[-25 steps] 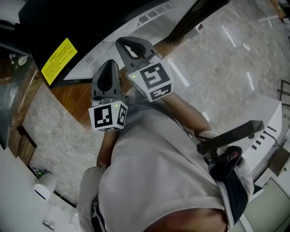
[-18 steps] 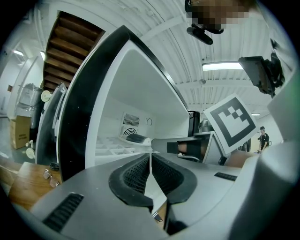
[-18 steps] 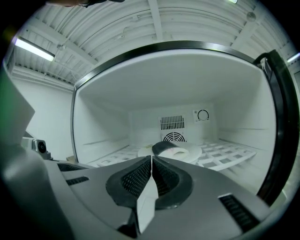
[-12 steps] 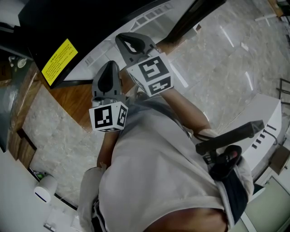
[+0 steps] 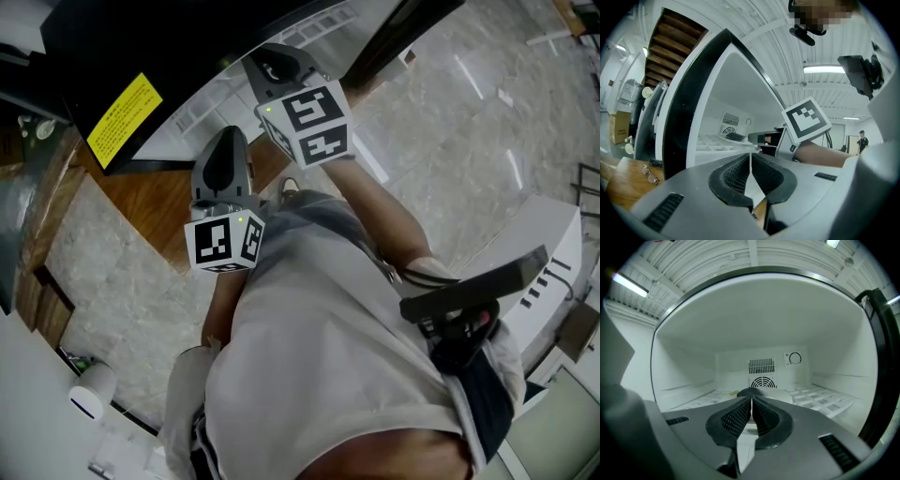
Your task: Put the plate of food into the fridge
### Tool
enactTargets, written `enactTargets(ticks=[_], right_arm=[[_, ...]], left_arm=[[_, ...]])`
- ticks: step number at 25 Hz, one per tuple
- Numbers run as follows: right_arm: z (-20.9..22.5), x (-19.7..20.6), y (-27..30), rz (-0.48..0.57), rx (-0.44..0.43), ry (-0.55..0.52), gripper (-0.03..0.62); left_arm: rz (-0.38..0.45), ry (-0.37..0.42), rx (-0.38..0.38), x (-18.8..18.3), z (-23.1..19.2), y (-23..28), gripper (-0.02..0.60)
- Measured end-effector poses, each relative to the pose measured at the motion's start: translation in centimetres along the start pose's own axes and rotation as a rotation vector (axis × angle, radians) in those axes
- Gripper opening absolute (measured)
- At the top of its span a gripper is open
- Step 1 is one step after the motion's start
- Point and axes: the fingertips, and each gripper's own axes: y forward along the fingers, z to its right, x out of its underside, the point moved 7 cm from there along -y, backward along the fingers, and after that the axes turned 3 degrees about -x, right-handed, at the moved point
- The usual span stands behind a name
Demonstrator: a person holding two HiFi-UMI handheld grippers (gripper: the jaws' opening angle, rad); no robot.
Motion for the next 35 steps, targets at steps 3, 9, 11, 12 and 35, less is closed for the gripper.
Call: enactTargets(ticks=[3,9,11,12,35], right_arm=[[0.5,0.1,-0.5,0.029,-0.007,0.029,0.025],[-0.6,0.4,-3.2,0.079,-0.044,0.064,0.025],[-1.3,0.7,-4.5,0.081,-0.043,0.061,0.025],[-1.6,1.0,-5.0,0.078,-0.043,0.058,0.025],[-3.9,5.2,-8.8,0.015,-0.054,0.099,0.018]], left_arm=[[0.005,-0.002,-0.002,-0.1,0.0,0.3,0.031],[0.015,0.000,0.007,-0.1,0.0,0.3,0.031],[0.017,0.001,0.016,0.0,0.3,0.0,0.031],[0.018,0.003,0.021,0.0,0.5,-0.1,0.031],[-0.015,0.008,0.068,1.4,1.7,0.4,0.026]])
